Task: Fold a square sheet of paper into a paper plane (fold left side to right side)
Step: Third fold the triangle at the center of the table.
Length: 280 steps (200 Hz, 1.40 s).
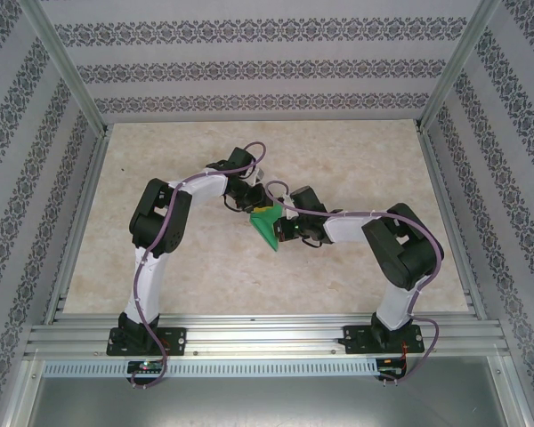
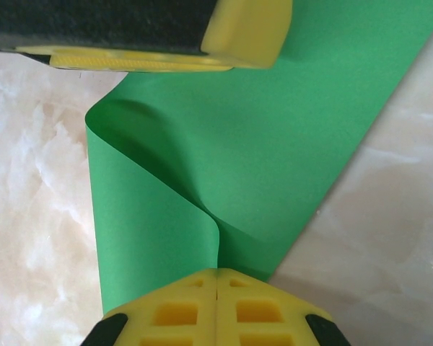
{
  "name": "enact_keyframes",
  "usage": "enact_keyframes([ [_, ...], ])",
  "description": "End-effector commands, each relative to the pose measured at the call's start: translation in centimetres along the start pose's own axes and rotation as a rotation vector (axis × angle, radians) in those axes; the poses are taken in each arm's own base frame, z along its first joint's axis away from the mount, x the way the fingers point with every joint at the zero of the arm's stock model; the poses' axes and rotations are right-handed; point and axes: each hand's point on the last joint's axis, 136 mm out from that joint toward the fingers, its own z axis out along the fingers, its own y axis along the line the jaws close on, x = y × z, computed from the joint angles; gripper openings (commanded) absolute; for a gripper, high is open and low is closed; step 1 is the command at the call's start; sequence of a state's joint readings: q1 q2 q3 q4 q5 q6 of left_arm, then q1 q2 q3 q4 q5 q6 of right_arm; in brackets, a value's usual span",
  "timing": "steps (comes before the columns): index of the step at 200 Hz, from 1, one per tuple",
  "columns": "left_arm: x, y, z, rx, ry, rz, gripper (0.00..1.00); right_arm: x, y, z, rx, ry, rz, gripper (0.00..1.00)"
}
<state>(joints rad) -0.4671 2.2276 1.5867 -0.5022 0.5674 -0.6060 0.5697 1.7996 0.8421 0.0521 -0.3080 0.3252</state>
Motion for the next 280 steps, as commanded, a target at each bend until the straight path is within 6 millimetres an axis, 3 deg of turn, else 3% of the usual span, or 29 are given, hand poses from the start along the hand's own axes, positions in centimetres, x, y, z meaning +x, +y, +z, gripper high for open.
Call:
enact_keyframes([
  [1, 3.2, 4.3, 3.3, -0.112, 0.095, -0.049, 0.33, 0.2, 0.3, -0.5, 0.010, -0.005, 0.007, 0.00],
  [100, 3.4, 4.4, 3.4, -0.113, 0.099, -0.052, 0.33, 0.4, 0.4, -0.5, 0.003, -0.008, 0.014, 0.00],
  [280, 3.3, 4.3, 3.4, -0.111, 0.099, -0.051, 0.33, -1.4, 1.3, -1.3, -0.017, -0.057, 0.000, 0.00],
])
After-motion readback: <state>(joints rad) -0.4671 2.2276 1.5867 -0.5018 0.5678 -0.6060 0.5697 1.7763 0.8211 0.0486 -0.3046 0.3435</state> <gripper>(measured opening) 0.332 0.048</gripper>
